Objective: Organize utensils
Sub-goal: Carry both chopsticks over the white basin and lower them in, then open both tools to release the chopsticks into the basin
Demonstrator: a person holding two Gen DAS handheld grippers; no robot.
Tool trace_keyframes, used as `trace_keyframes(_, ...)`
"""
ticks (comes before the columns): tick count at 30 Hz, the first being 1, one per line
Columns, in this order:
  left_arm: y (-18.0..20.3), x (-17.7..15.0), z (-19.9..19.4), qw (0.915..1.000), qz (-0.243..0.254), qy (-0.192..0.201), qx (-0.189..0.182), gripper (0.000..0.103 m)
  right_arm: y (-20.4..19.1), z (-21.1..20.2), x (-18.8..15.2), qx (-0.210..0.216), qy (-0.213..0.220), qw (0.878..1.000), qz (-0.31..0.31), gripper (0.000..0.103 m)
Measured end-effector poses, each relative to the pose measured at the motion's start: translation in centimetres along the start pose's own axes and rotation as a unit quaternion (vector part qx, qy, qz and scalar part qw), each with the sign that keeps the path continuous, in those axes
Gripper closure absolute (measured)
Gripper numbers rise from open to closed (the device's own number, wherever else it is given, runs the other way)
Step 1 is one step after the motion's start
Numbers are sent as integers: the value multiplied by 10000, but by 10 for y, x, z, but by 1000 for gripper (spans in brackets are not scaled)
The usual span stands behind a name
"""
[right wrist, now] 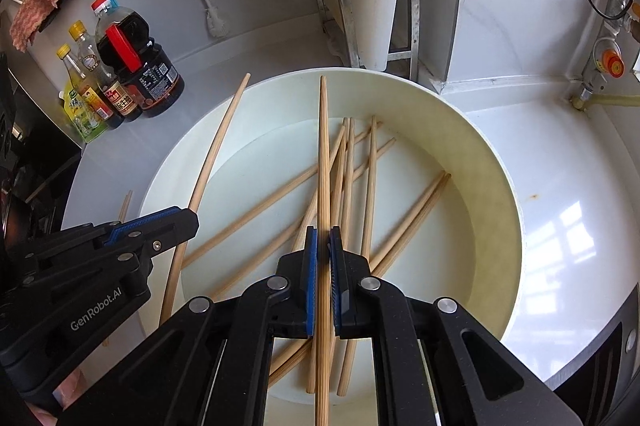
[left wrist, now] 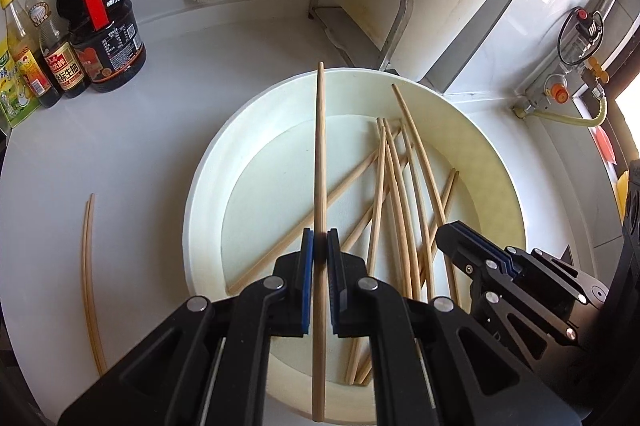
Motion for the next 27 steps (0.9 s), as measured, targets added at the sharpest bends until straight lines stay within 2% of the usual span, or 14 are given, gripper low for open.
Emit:
trace_keyframes(4, 3, 2, 0, 10000, 2, 14, 39, 93, 4, 1, 1, -11, -4, 10000, 45, 97)
trace_keyframes(9, 2, 3, -4, 9999, 4, 84, 126, 73, 10, -3, 0, 12, 72, 9999, 141, 97)
trace_keyframes(10, 2, 3, -5, 9999, -15, 91, 127, 72, 9, -4, -1, -8, 82, 9999, 149, 97)
trace_keyframes(20, -1, 4, -18, 9997, 62, 210, 134, 72, 2, -13, 0, -7, 162, 9998, 152, 97)
trace_keyframes(27, -17, -3, -31, 9993, 64, 243, 267, 72, -4, -18, -4, -26, 192, 9996, 200, 97)
Point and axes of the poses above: each gripper's, at about its wrist camera, not at the fingertips, and z roughly the way its jaws point, y to its right, x to its top, the point moved 1 cm from there along z, roughly the way its jaws point, and after that the axes turned 9 degrees about y, right-handed, at the moved point
